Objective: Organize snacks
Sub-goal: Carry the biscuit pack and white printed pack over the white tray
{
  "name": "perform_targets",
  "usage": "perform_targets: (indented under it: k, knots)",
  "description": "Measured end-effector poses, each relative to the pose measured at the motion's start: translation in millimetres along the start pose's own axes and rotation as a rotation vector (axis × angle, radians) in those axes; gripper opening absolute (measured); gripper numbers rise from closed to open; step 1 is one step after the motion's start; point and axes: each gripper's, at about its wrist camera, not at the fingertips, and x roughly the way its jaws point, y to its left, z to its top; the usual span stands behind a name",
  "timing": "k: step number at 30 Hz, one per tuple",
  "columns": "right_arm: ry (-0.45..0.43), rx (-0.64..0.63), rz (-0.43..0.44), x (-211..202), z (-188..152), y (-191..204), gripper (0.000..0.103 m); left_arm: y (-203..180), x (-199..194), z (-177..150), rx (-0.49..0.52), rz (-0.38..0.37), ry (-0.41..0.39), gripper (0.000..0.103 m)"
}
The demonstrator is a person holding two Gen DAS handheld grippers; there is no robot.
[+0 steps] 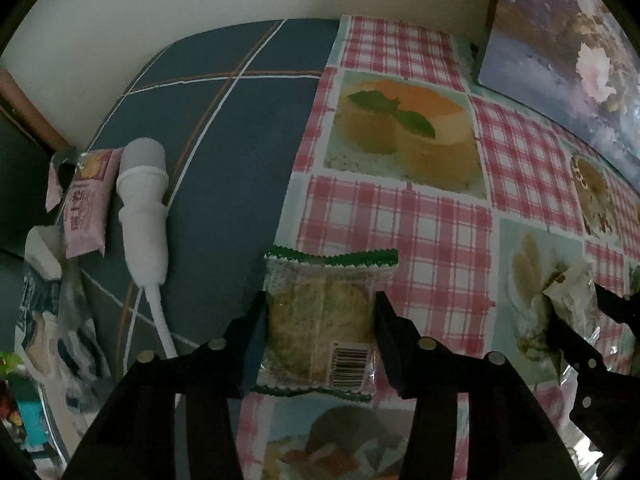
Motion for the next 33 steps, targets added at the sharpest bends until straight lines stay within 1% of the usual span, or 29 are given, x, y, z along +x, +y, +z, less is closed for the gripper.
perform_targets:
  k: [3,5,8,11,15,18,21,26,33]
  knots:
    - [0.001,0.032,-0.003,-3,-12,-5,0.056,-10,-7,-9,-0.02,0.01,-0.008,0.051]
    - [0.004,0.052,-0.007,-6,-19,-8,0.055,-11,-15,-15,-0.048,0.013,-0.014,0.051]
    - [0.001,0.084,-0.013,-13,-35,-12,0.055,-20,-26,-32,-0.105,0.025,-0.018,0.052]
    - [-0.004,0.111,-0.023,-19,-51,-14,0.055,-33,-36,-56,-0.158,-0.013,-0.028,0.052]
    - [-0.004,0.157,-0.037,-31,-77,-19,0.055,-54,-50,-84,-0.202,-0.049,-0.045,0.052]
    - [-0.002,0.213,-0.014,-42,-96,-27,0.055,-73,-61,-102,-0.223,-0.065,-0.056,0.052]
    - [0.001,0.261,-0.001,-55,-111,-39,0.055,-89,-72,-110,-0.221,-0.079,-0.072,0.052]
    - [-0.06,0.362,0.028,-96,-130,-65,0.055,-123,-102,-124,-0.208,-0.096,-0.112,0.052]
    - [-0.143,0.46,-0.009,-146,-151,-98,0.055,-176,-150,-138,-0.153,-0.121,-0.18,0.052]
